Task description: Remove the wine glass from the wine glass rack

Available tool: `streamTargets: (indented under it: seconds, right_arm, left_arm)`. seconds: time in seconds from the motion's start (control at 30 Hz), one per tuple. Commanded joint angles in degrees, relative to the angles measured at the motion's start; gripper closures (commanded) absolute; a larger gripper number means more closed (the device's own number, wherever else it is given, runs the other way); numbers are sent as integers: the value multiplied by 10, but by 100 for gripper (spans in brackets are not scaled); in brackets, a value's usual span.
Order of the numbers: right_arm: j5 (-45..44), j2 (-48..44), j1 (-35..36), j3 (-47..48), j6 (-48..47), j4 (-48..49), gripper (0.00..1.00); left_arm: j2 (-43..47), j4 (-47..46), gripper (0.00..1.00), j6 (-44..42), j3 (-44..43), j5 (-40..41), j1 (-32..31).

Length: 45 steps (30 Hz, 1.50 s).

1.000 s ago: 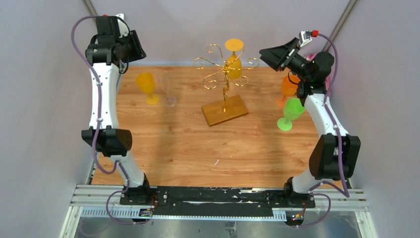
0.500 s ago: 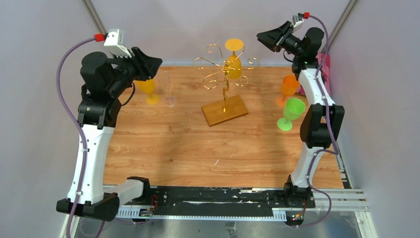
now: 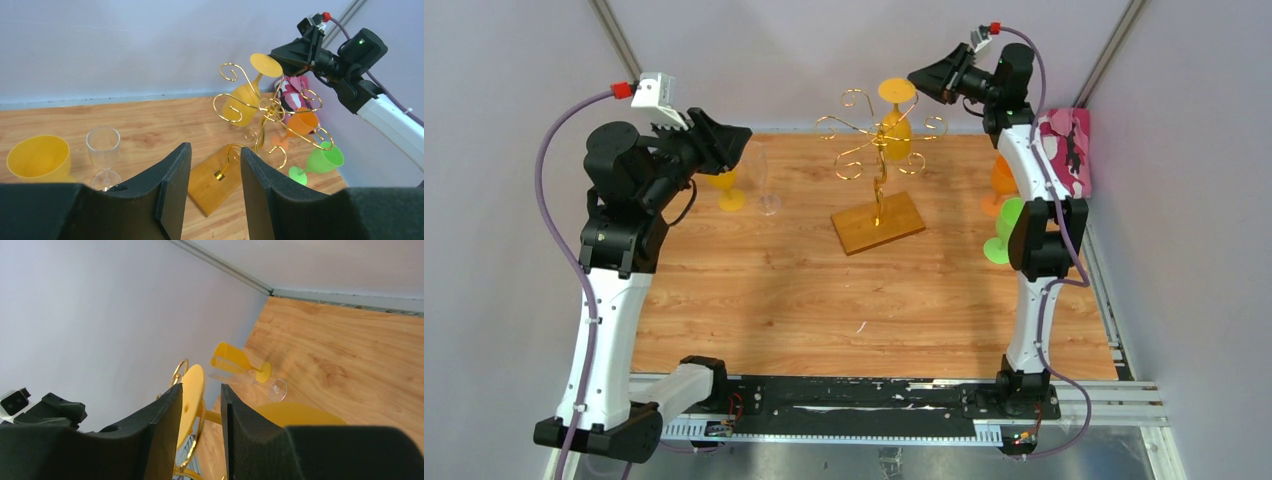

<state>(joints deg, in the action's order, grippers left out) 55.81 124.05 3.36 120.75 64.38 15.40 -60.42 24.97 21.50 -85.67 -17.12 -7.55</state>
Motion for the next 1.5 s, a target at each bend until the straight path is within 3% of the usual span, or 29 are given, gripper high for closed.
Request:
streamTargets:
  seconds: [0.0, 0.57, 0.8, 1.13, 1.37, 1.47]
  right_arm:
    - [22, 3, 28, 24, -16, -17, 62]
    - [21, 23, 29, 19, 14, 19, 67]
    - [19, 34, 20, 24, 27, 30, 76]
    - [17, 39, 9, 30, 40, 46, 77]
    - [22, 24, 9, 30, 45, 48, 100]
    - [22, 5, 8, 9, 42, 54, 100]
  left_arm:
    - [12, 0, 54, -1, 11, 11, -2]
    - [24, 11, 53, -21, 20, 21, -2]
    - [27, 5, 52, -18, 23, 20, -2]
    - [27, 2, 52, -17, 26, 11, -2]
    - [27, -3, 52, -13, 31, 8, -2]
    - [27, -5, 52, -12, 33, 7, -2]
